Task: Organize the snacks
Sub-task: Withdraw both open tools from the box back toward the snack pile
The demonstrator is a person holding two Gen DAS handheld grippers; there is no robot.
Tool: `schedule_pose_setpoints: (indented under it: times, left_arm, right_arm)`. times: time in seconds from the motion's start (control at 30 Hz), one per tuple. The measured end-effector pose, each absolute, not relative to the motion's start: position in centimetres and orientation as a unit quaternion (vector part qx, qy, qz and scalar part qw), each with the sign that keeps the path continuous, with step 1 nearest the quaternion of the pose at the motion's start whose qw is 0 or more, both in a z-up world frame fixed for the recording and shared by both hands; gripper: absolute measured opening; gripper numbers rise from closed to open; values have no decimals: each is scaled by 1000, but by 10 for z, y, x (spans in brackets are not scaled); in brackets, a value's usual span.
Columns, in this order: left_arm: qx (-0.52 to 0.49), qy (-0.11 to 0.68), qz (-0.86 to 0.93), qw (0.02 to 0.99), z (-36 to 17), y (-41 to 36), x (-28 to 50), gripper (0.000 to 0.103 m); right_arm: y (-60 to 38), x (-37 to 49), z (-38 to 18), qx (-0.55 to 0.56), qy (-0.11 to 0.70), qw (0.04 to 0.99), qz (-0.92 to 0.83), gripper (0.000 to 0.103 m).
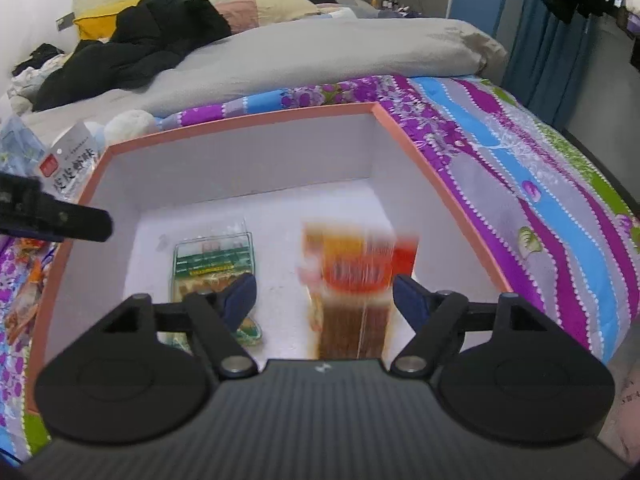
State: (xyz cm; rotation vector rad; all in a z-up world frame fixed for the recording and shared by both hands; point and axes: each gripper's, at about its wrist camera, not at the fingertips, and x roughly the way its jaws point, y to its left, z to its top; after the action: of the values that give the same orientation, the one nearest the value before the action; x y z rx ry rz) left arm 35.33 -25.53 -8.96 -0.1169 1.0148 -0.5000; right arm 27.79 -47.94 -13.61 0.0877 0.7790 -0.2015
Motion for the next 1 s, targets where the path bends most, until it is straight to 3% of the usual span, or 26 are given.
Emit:
schedule_pose_setpoints:
  times: [0.67,1.0]
  left_arm:
    - [-28,352,-250,902,-12,-190,292,78]
    - [-37,309,-223,924,7,-136,256,78]
  right_arm:
    - [-431,217,-45,59,228,970,-65,77]
    - [-380,191,-39,41,186,981,-37,77]
